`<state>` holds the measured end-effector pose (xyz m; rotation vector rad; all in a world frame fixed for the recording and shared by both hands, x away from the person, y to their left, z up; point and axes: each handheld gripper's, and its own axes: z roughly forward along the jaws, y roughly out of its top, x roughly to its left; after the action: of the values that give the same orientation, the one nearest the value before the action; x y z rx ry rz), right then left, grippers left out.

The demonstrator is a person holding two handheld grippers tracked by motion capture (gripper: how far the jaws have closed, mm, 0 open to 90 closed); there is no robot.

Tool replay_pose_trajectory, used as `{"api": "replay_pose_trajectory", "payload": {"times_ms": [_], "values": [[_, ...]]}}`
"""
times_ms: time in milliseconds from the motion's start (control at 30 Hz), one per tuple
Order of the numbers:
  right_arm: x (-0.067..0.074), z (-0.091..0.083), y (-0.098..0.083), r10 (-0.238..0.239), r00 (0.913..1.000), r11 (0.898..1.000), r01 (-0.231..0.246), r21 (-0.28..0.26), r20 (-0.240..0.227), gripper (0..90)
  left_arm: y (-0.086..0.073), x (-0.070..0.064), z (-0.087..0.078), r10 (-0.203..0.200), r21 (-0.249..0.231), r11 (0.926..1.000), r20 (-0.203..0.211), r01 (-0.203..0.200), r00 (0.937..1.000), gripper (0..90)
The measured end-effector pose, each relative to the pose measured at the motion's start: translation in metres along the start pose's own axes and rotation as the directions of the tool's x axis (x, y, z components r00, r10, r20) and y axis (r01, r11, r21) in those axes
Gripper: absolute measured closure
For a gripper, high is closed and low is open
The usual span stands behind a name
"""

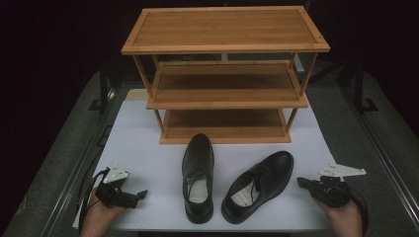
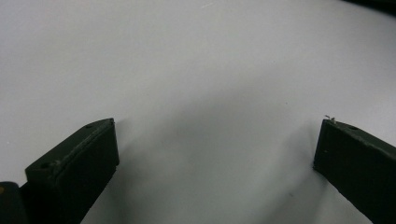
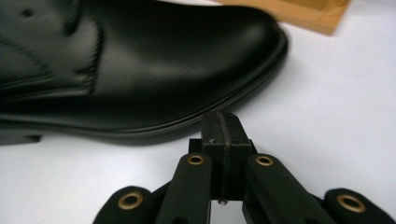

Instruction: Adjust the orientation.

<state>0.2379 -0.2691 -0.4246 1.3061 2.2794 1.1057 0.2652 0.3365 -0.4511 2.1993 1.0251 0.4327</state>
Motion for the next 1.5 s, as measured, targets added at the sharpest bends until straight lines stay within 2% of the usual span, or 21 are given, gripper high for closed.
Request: {"api": "replay_pose_trajectory", "payload": {"times_ms": [233, 367, 600, 800, 900, 1500], "values": [[0.013, 0.013, -0.005, -0.025, 0.9979, 0.999, 0.027, 0.046, -0.059, 89.8, 0.000, 0.000, 0.000, 0.000, 0.000, 1.0000, 0.000, 0.000, 1.0000, 0.0], [0.017, 0.020, -0.005, -0.042, 0.9967, 0.996, 0.047, 0.076, -0.070, 89.8, 0.000, 0.000, 0.000, -0.001, -0.003, 1.0000, 0.000, 0.001, 1.0000, 0.0], [0.020, 0.027, -0.004, -0.062, 0.9950, 0.993, 0.070, 0.093, -0.078, 89.8, 0.000, 0.000, 0.000, -0.001, -0.003, 1.0000, 0.000, 0.001, 1.0000, 0.0], [0.019, 0.028, -0.004, -0.056, 0.9950, 0.994, 0.063, 0.090, -0.083, 89.8, 0.000, 0.000, 0.000, 0.001, -0.003, 1.0000, -0.001, -0.001, 1.0000, 0.0], [0.020, 0.030, -0.001, -0.066, 0.9948, 0.993, 0.073, 0.094, -0.078, 89.8, 0.000, 0.000, 0.000, 0.001, -0.002, 1.0000, -0.001, -0.001, 1.0000, 0.0], [0.020, 0.058, 0.026, -0.092, 0.9895, 0.989, 0.104, 0.105, -0.112, 89.8, 0.000, 0.000, 0.000, 0.000, -0.001, 1.0000, -0.001, 0.000, 1.0000, 0.0]]}}
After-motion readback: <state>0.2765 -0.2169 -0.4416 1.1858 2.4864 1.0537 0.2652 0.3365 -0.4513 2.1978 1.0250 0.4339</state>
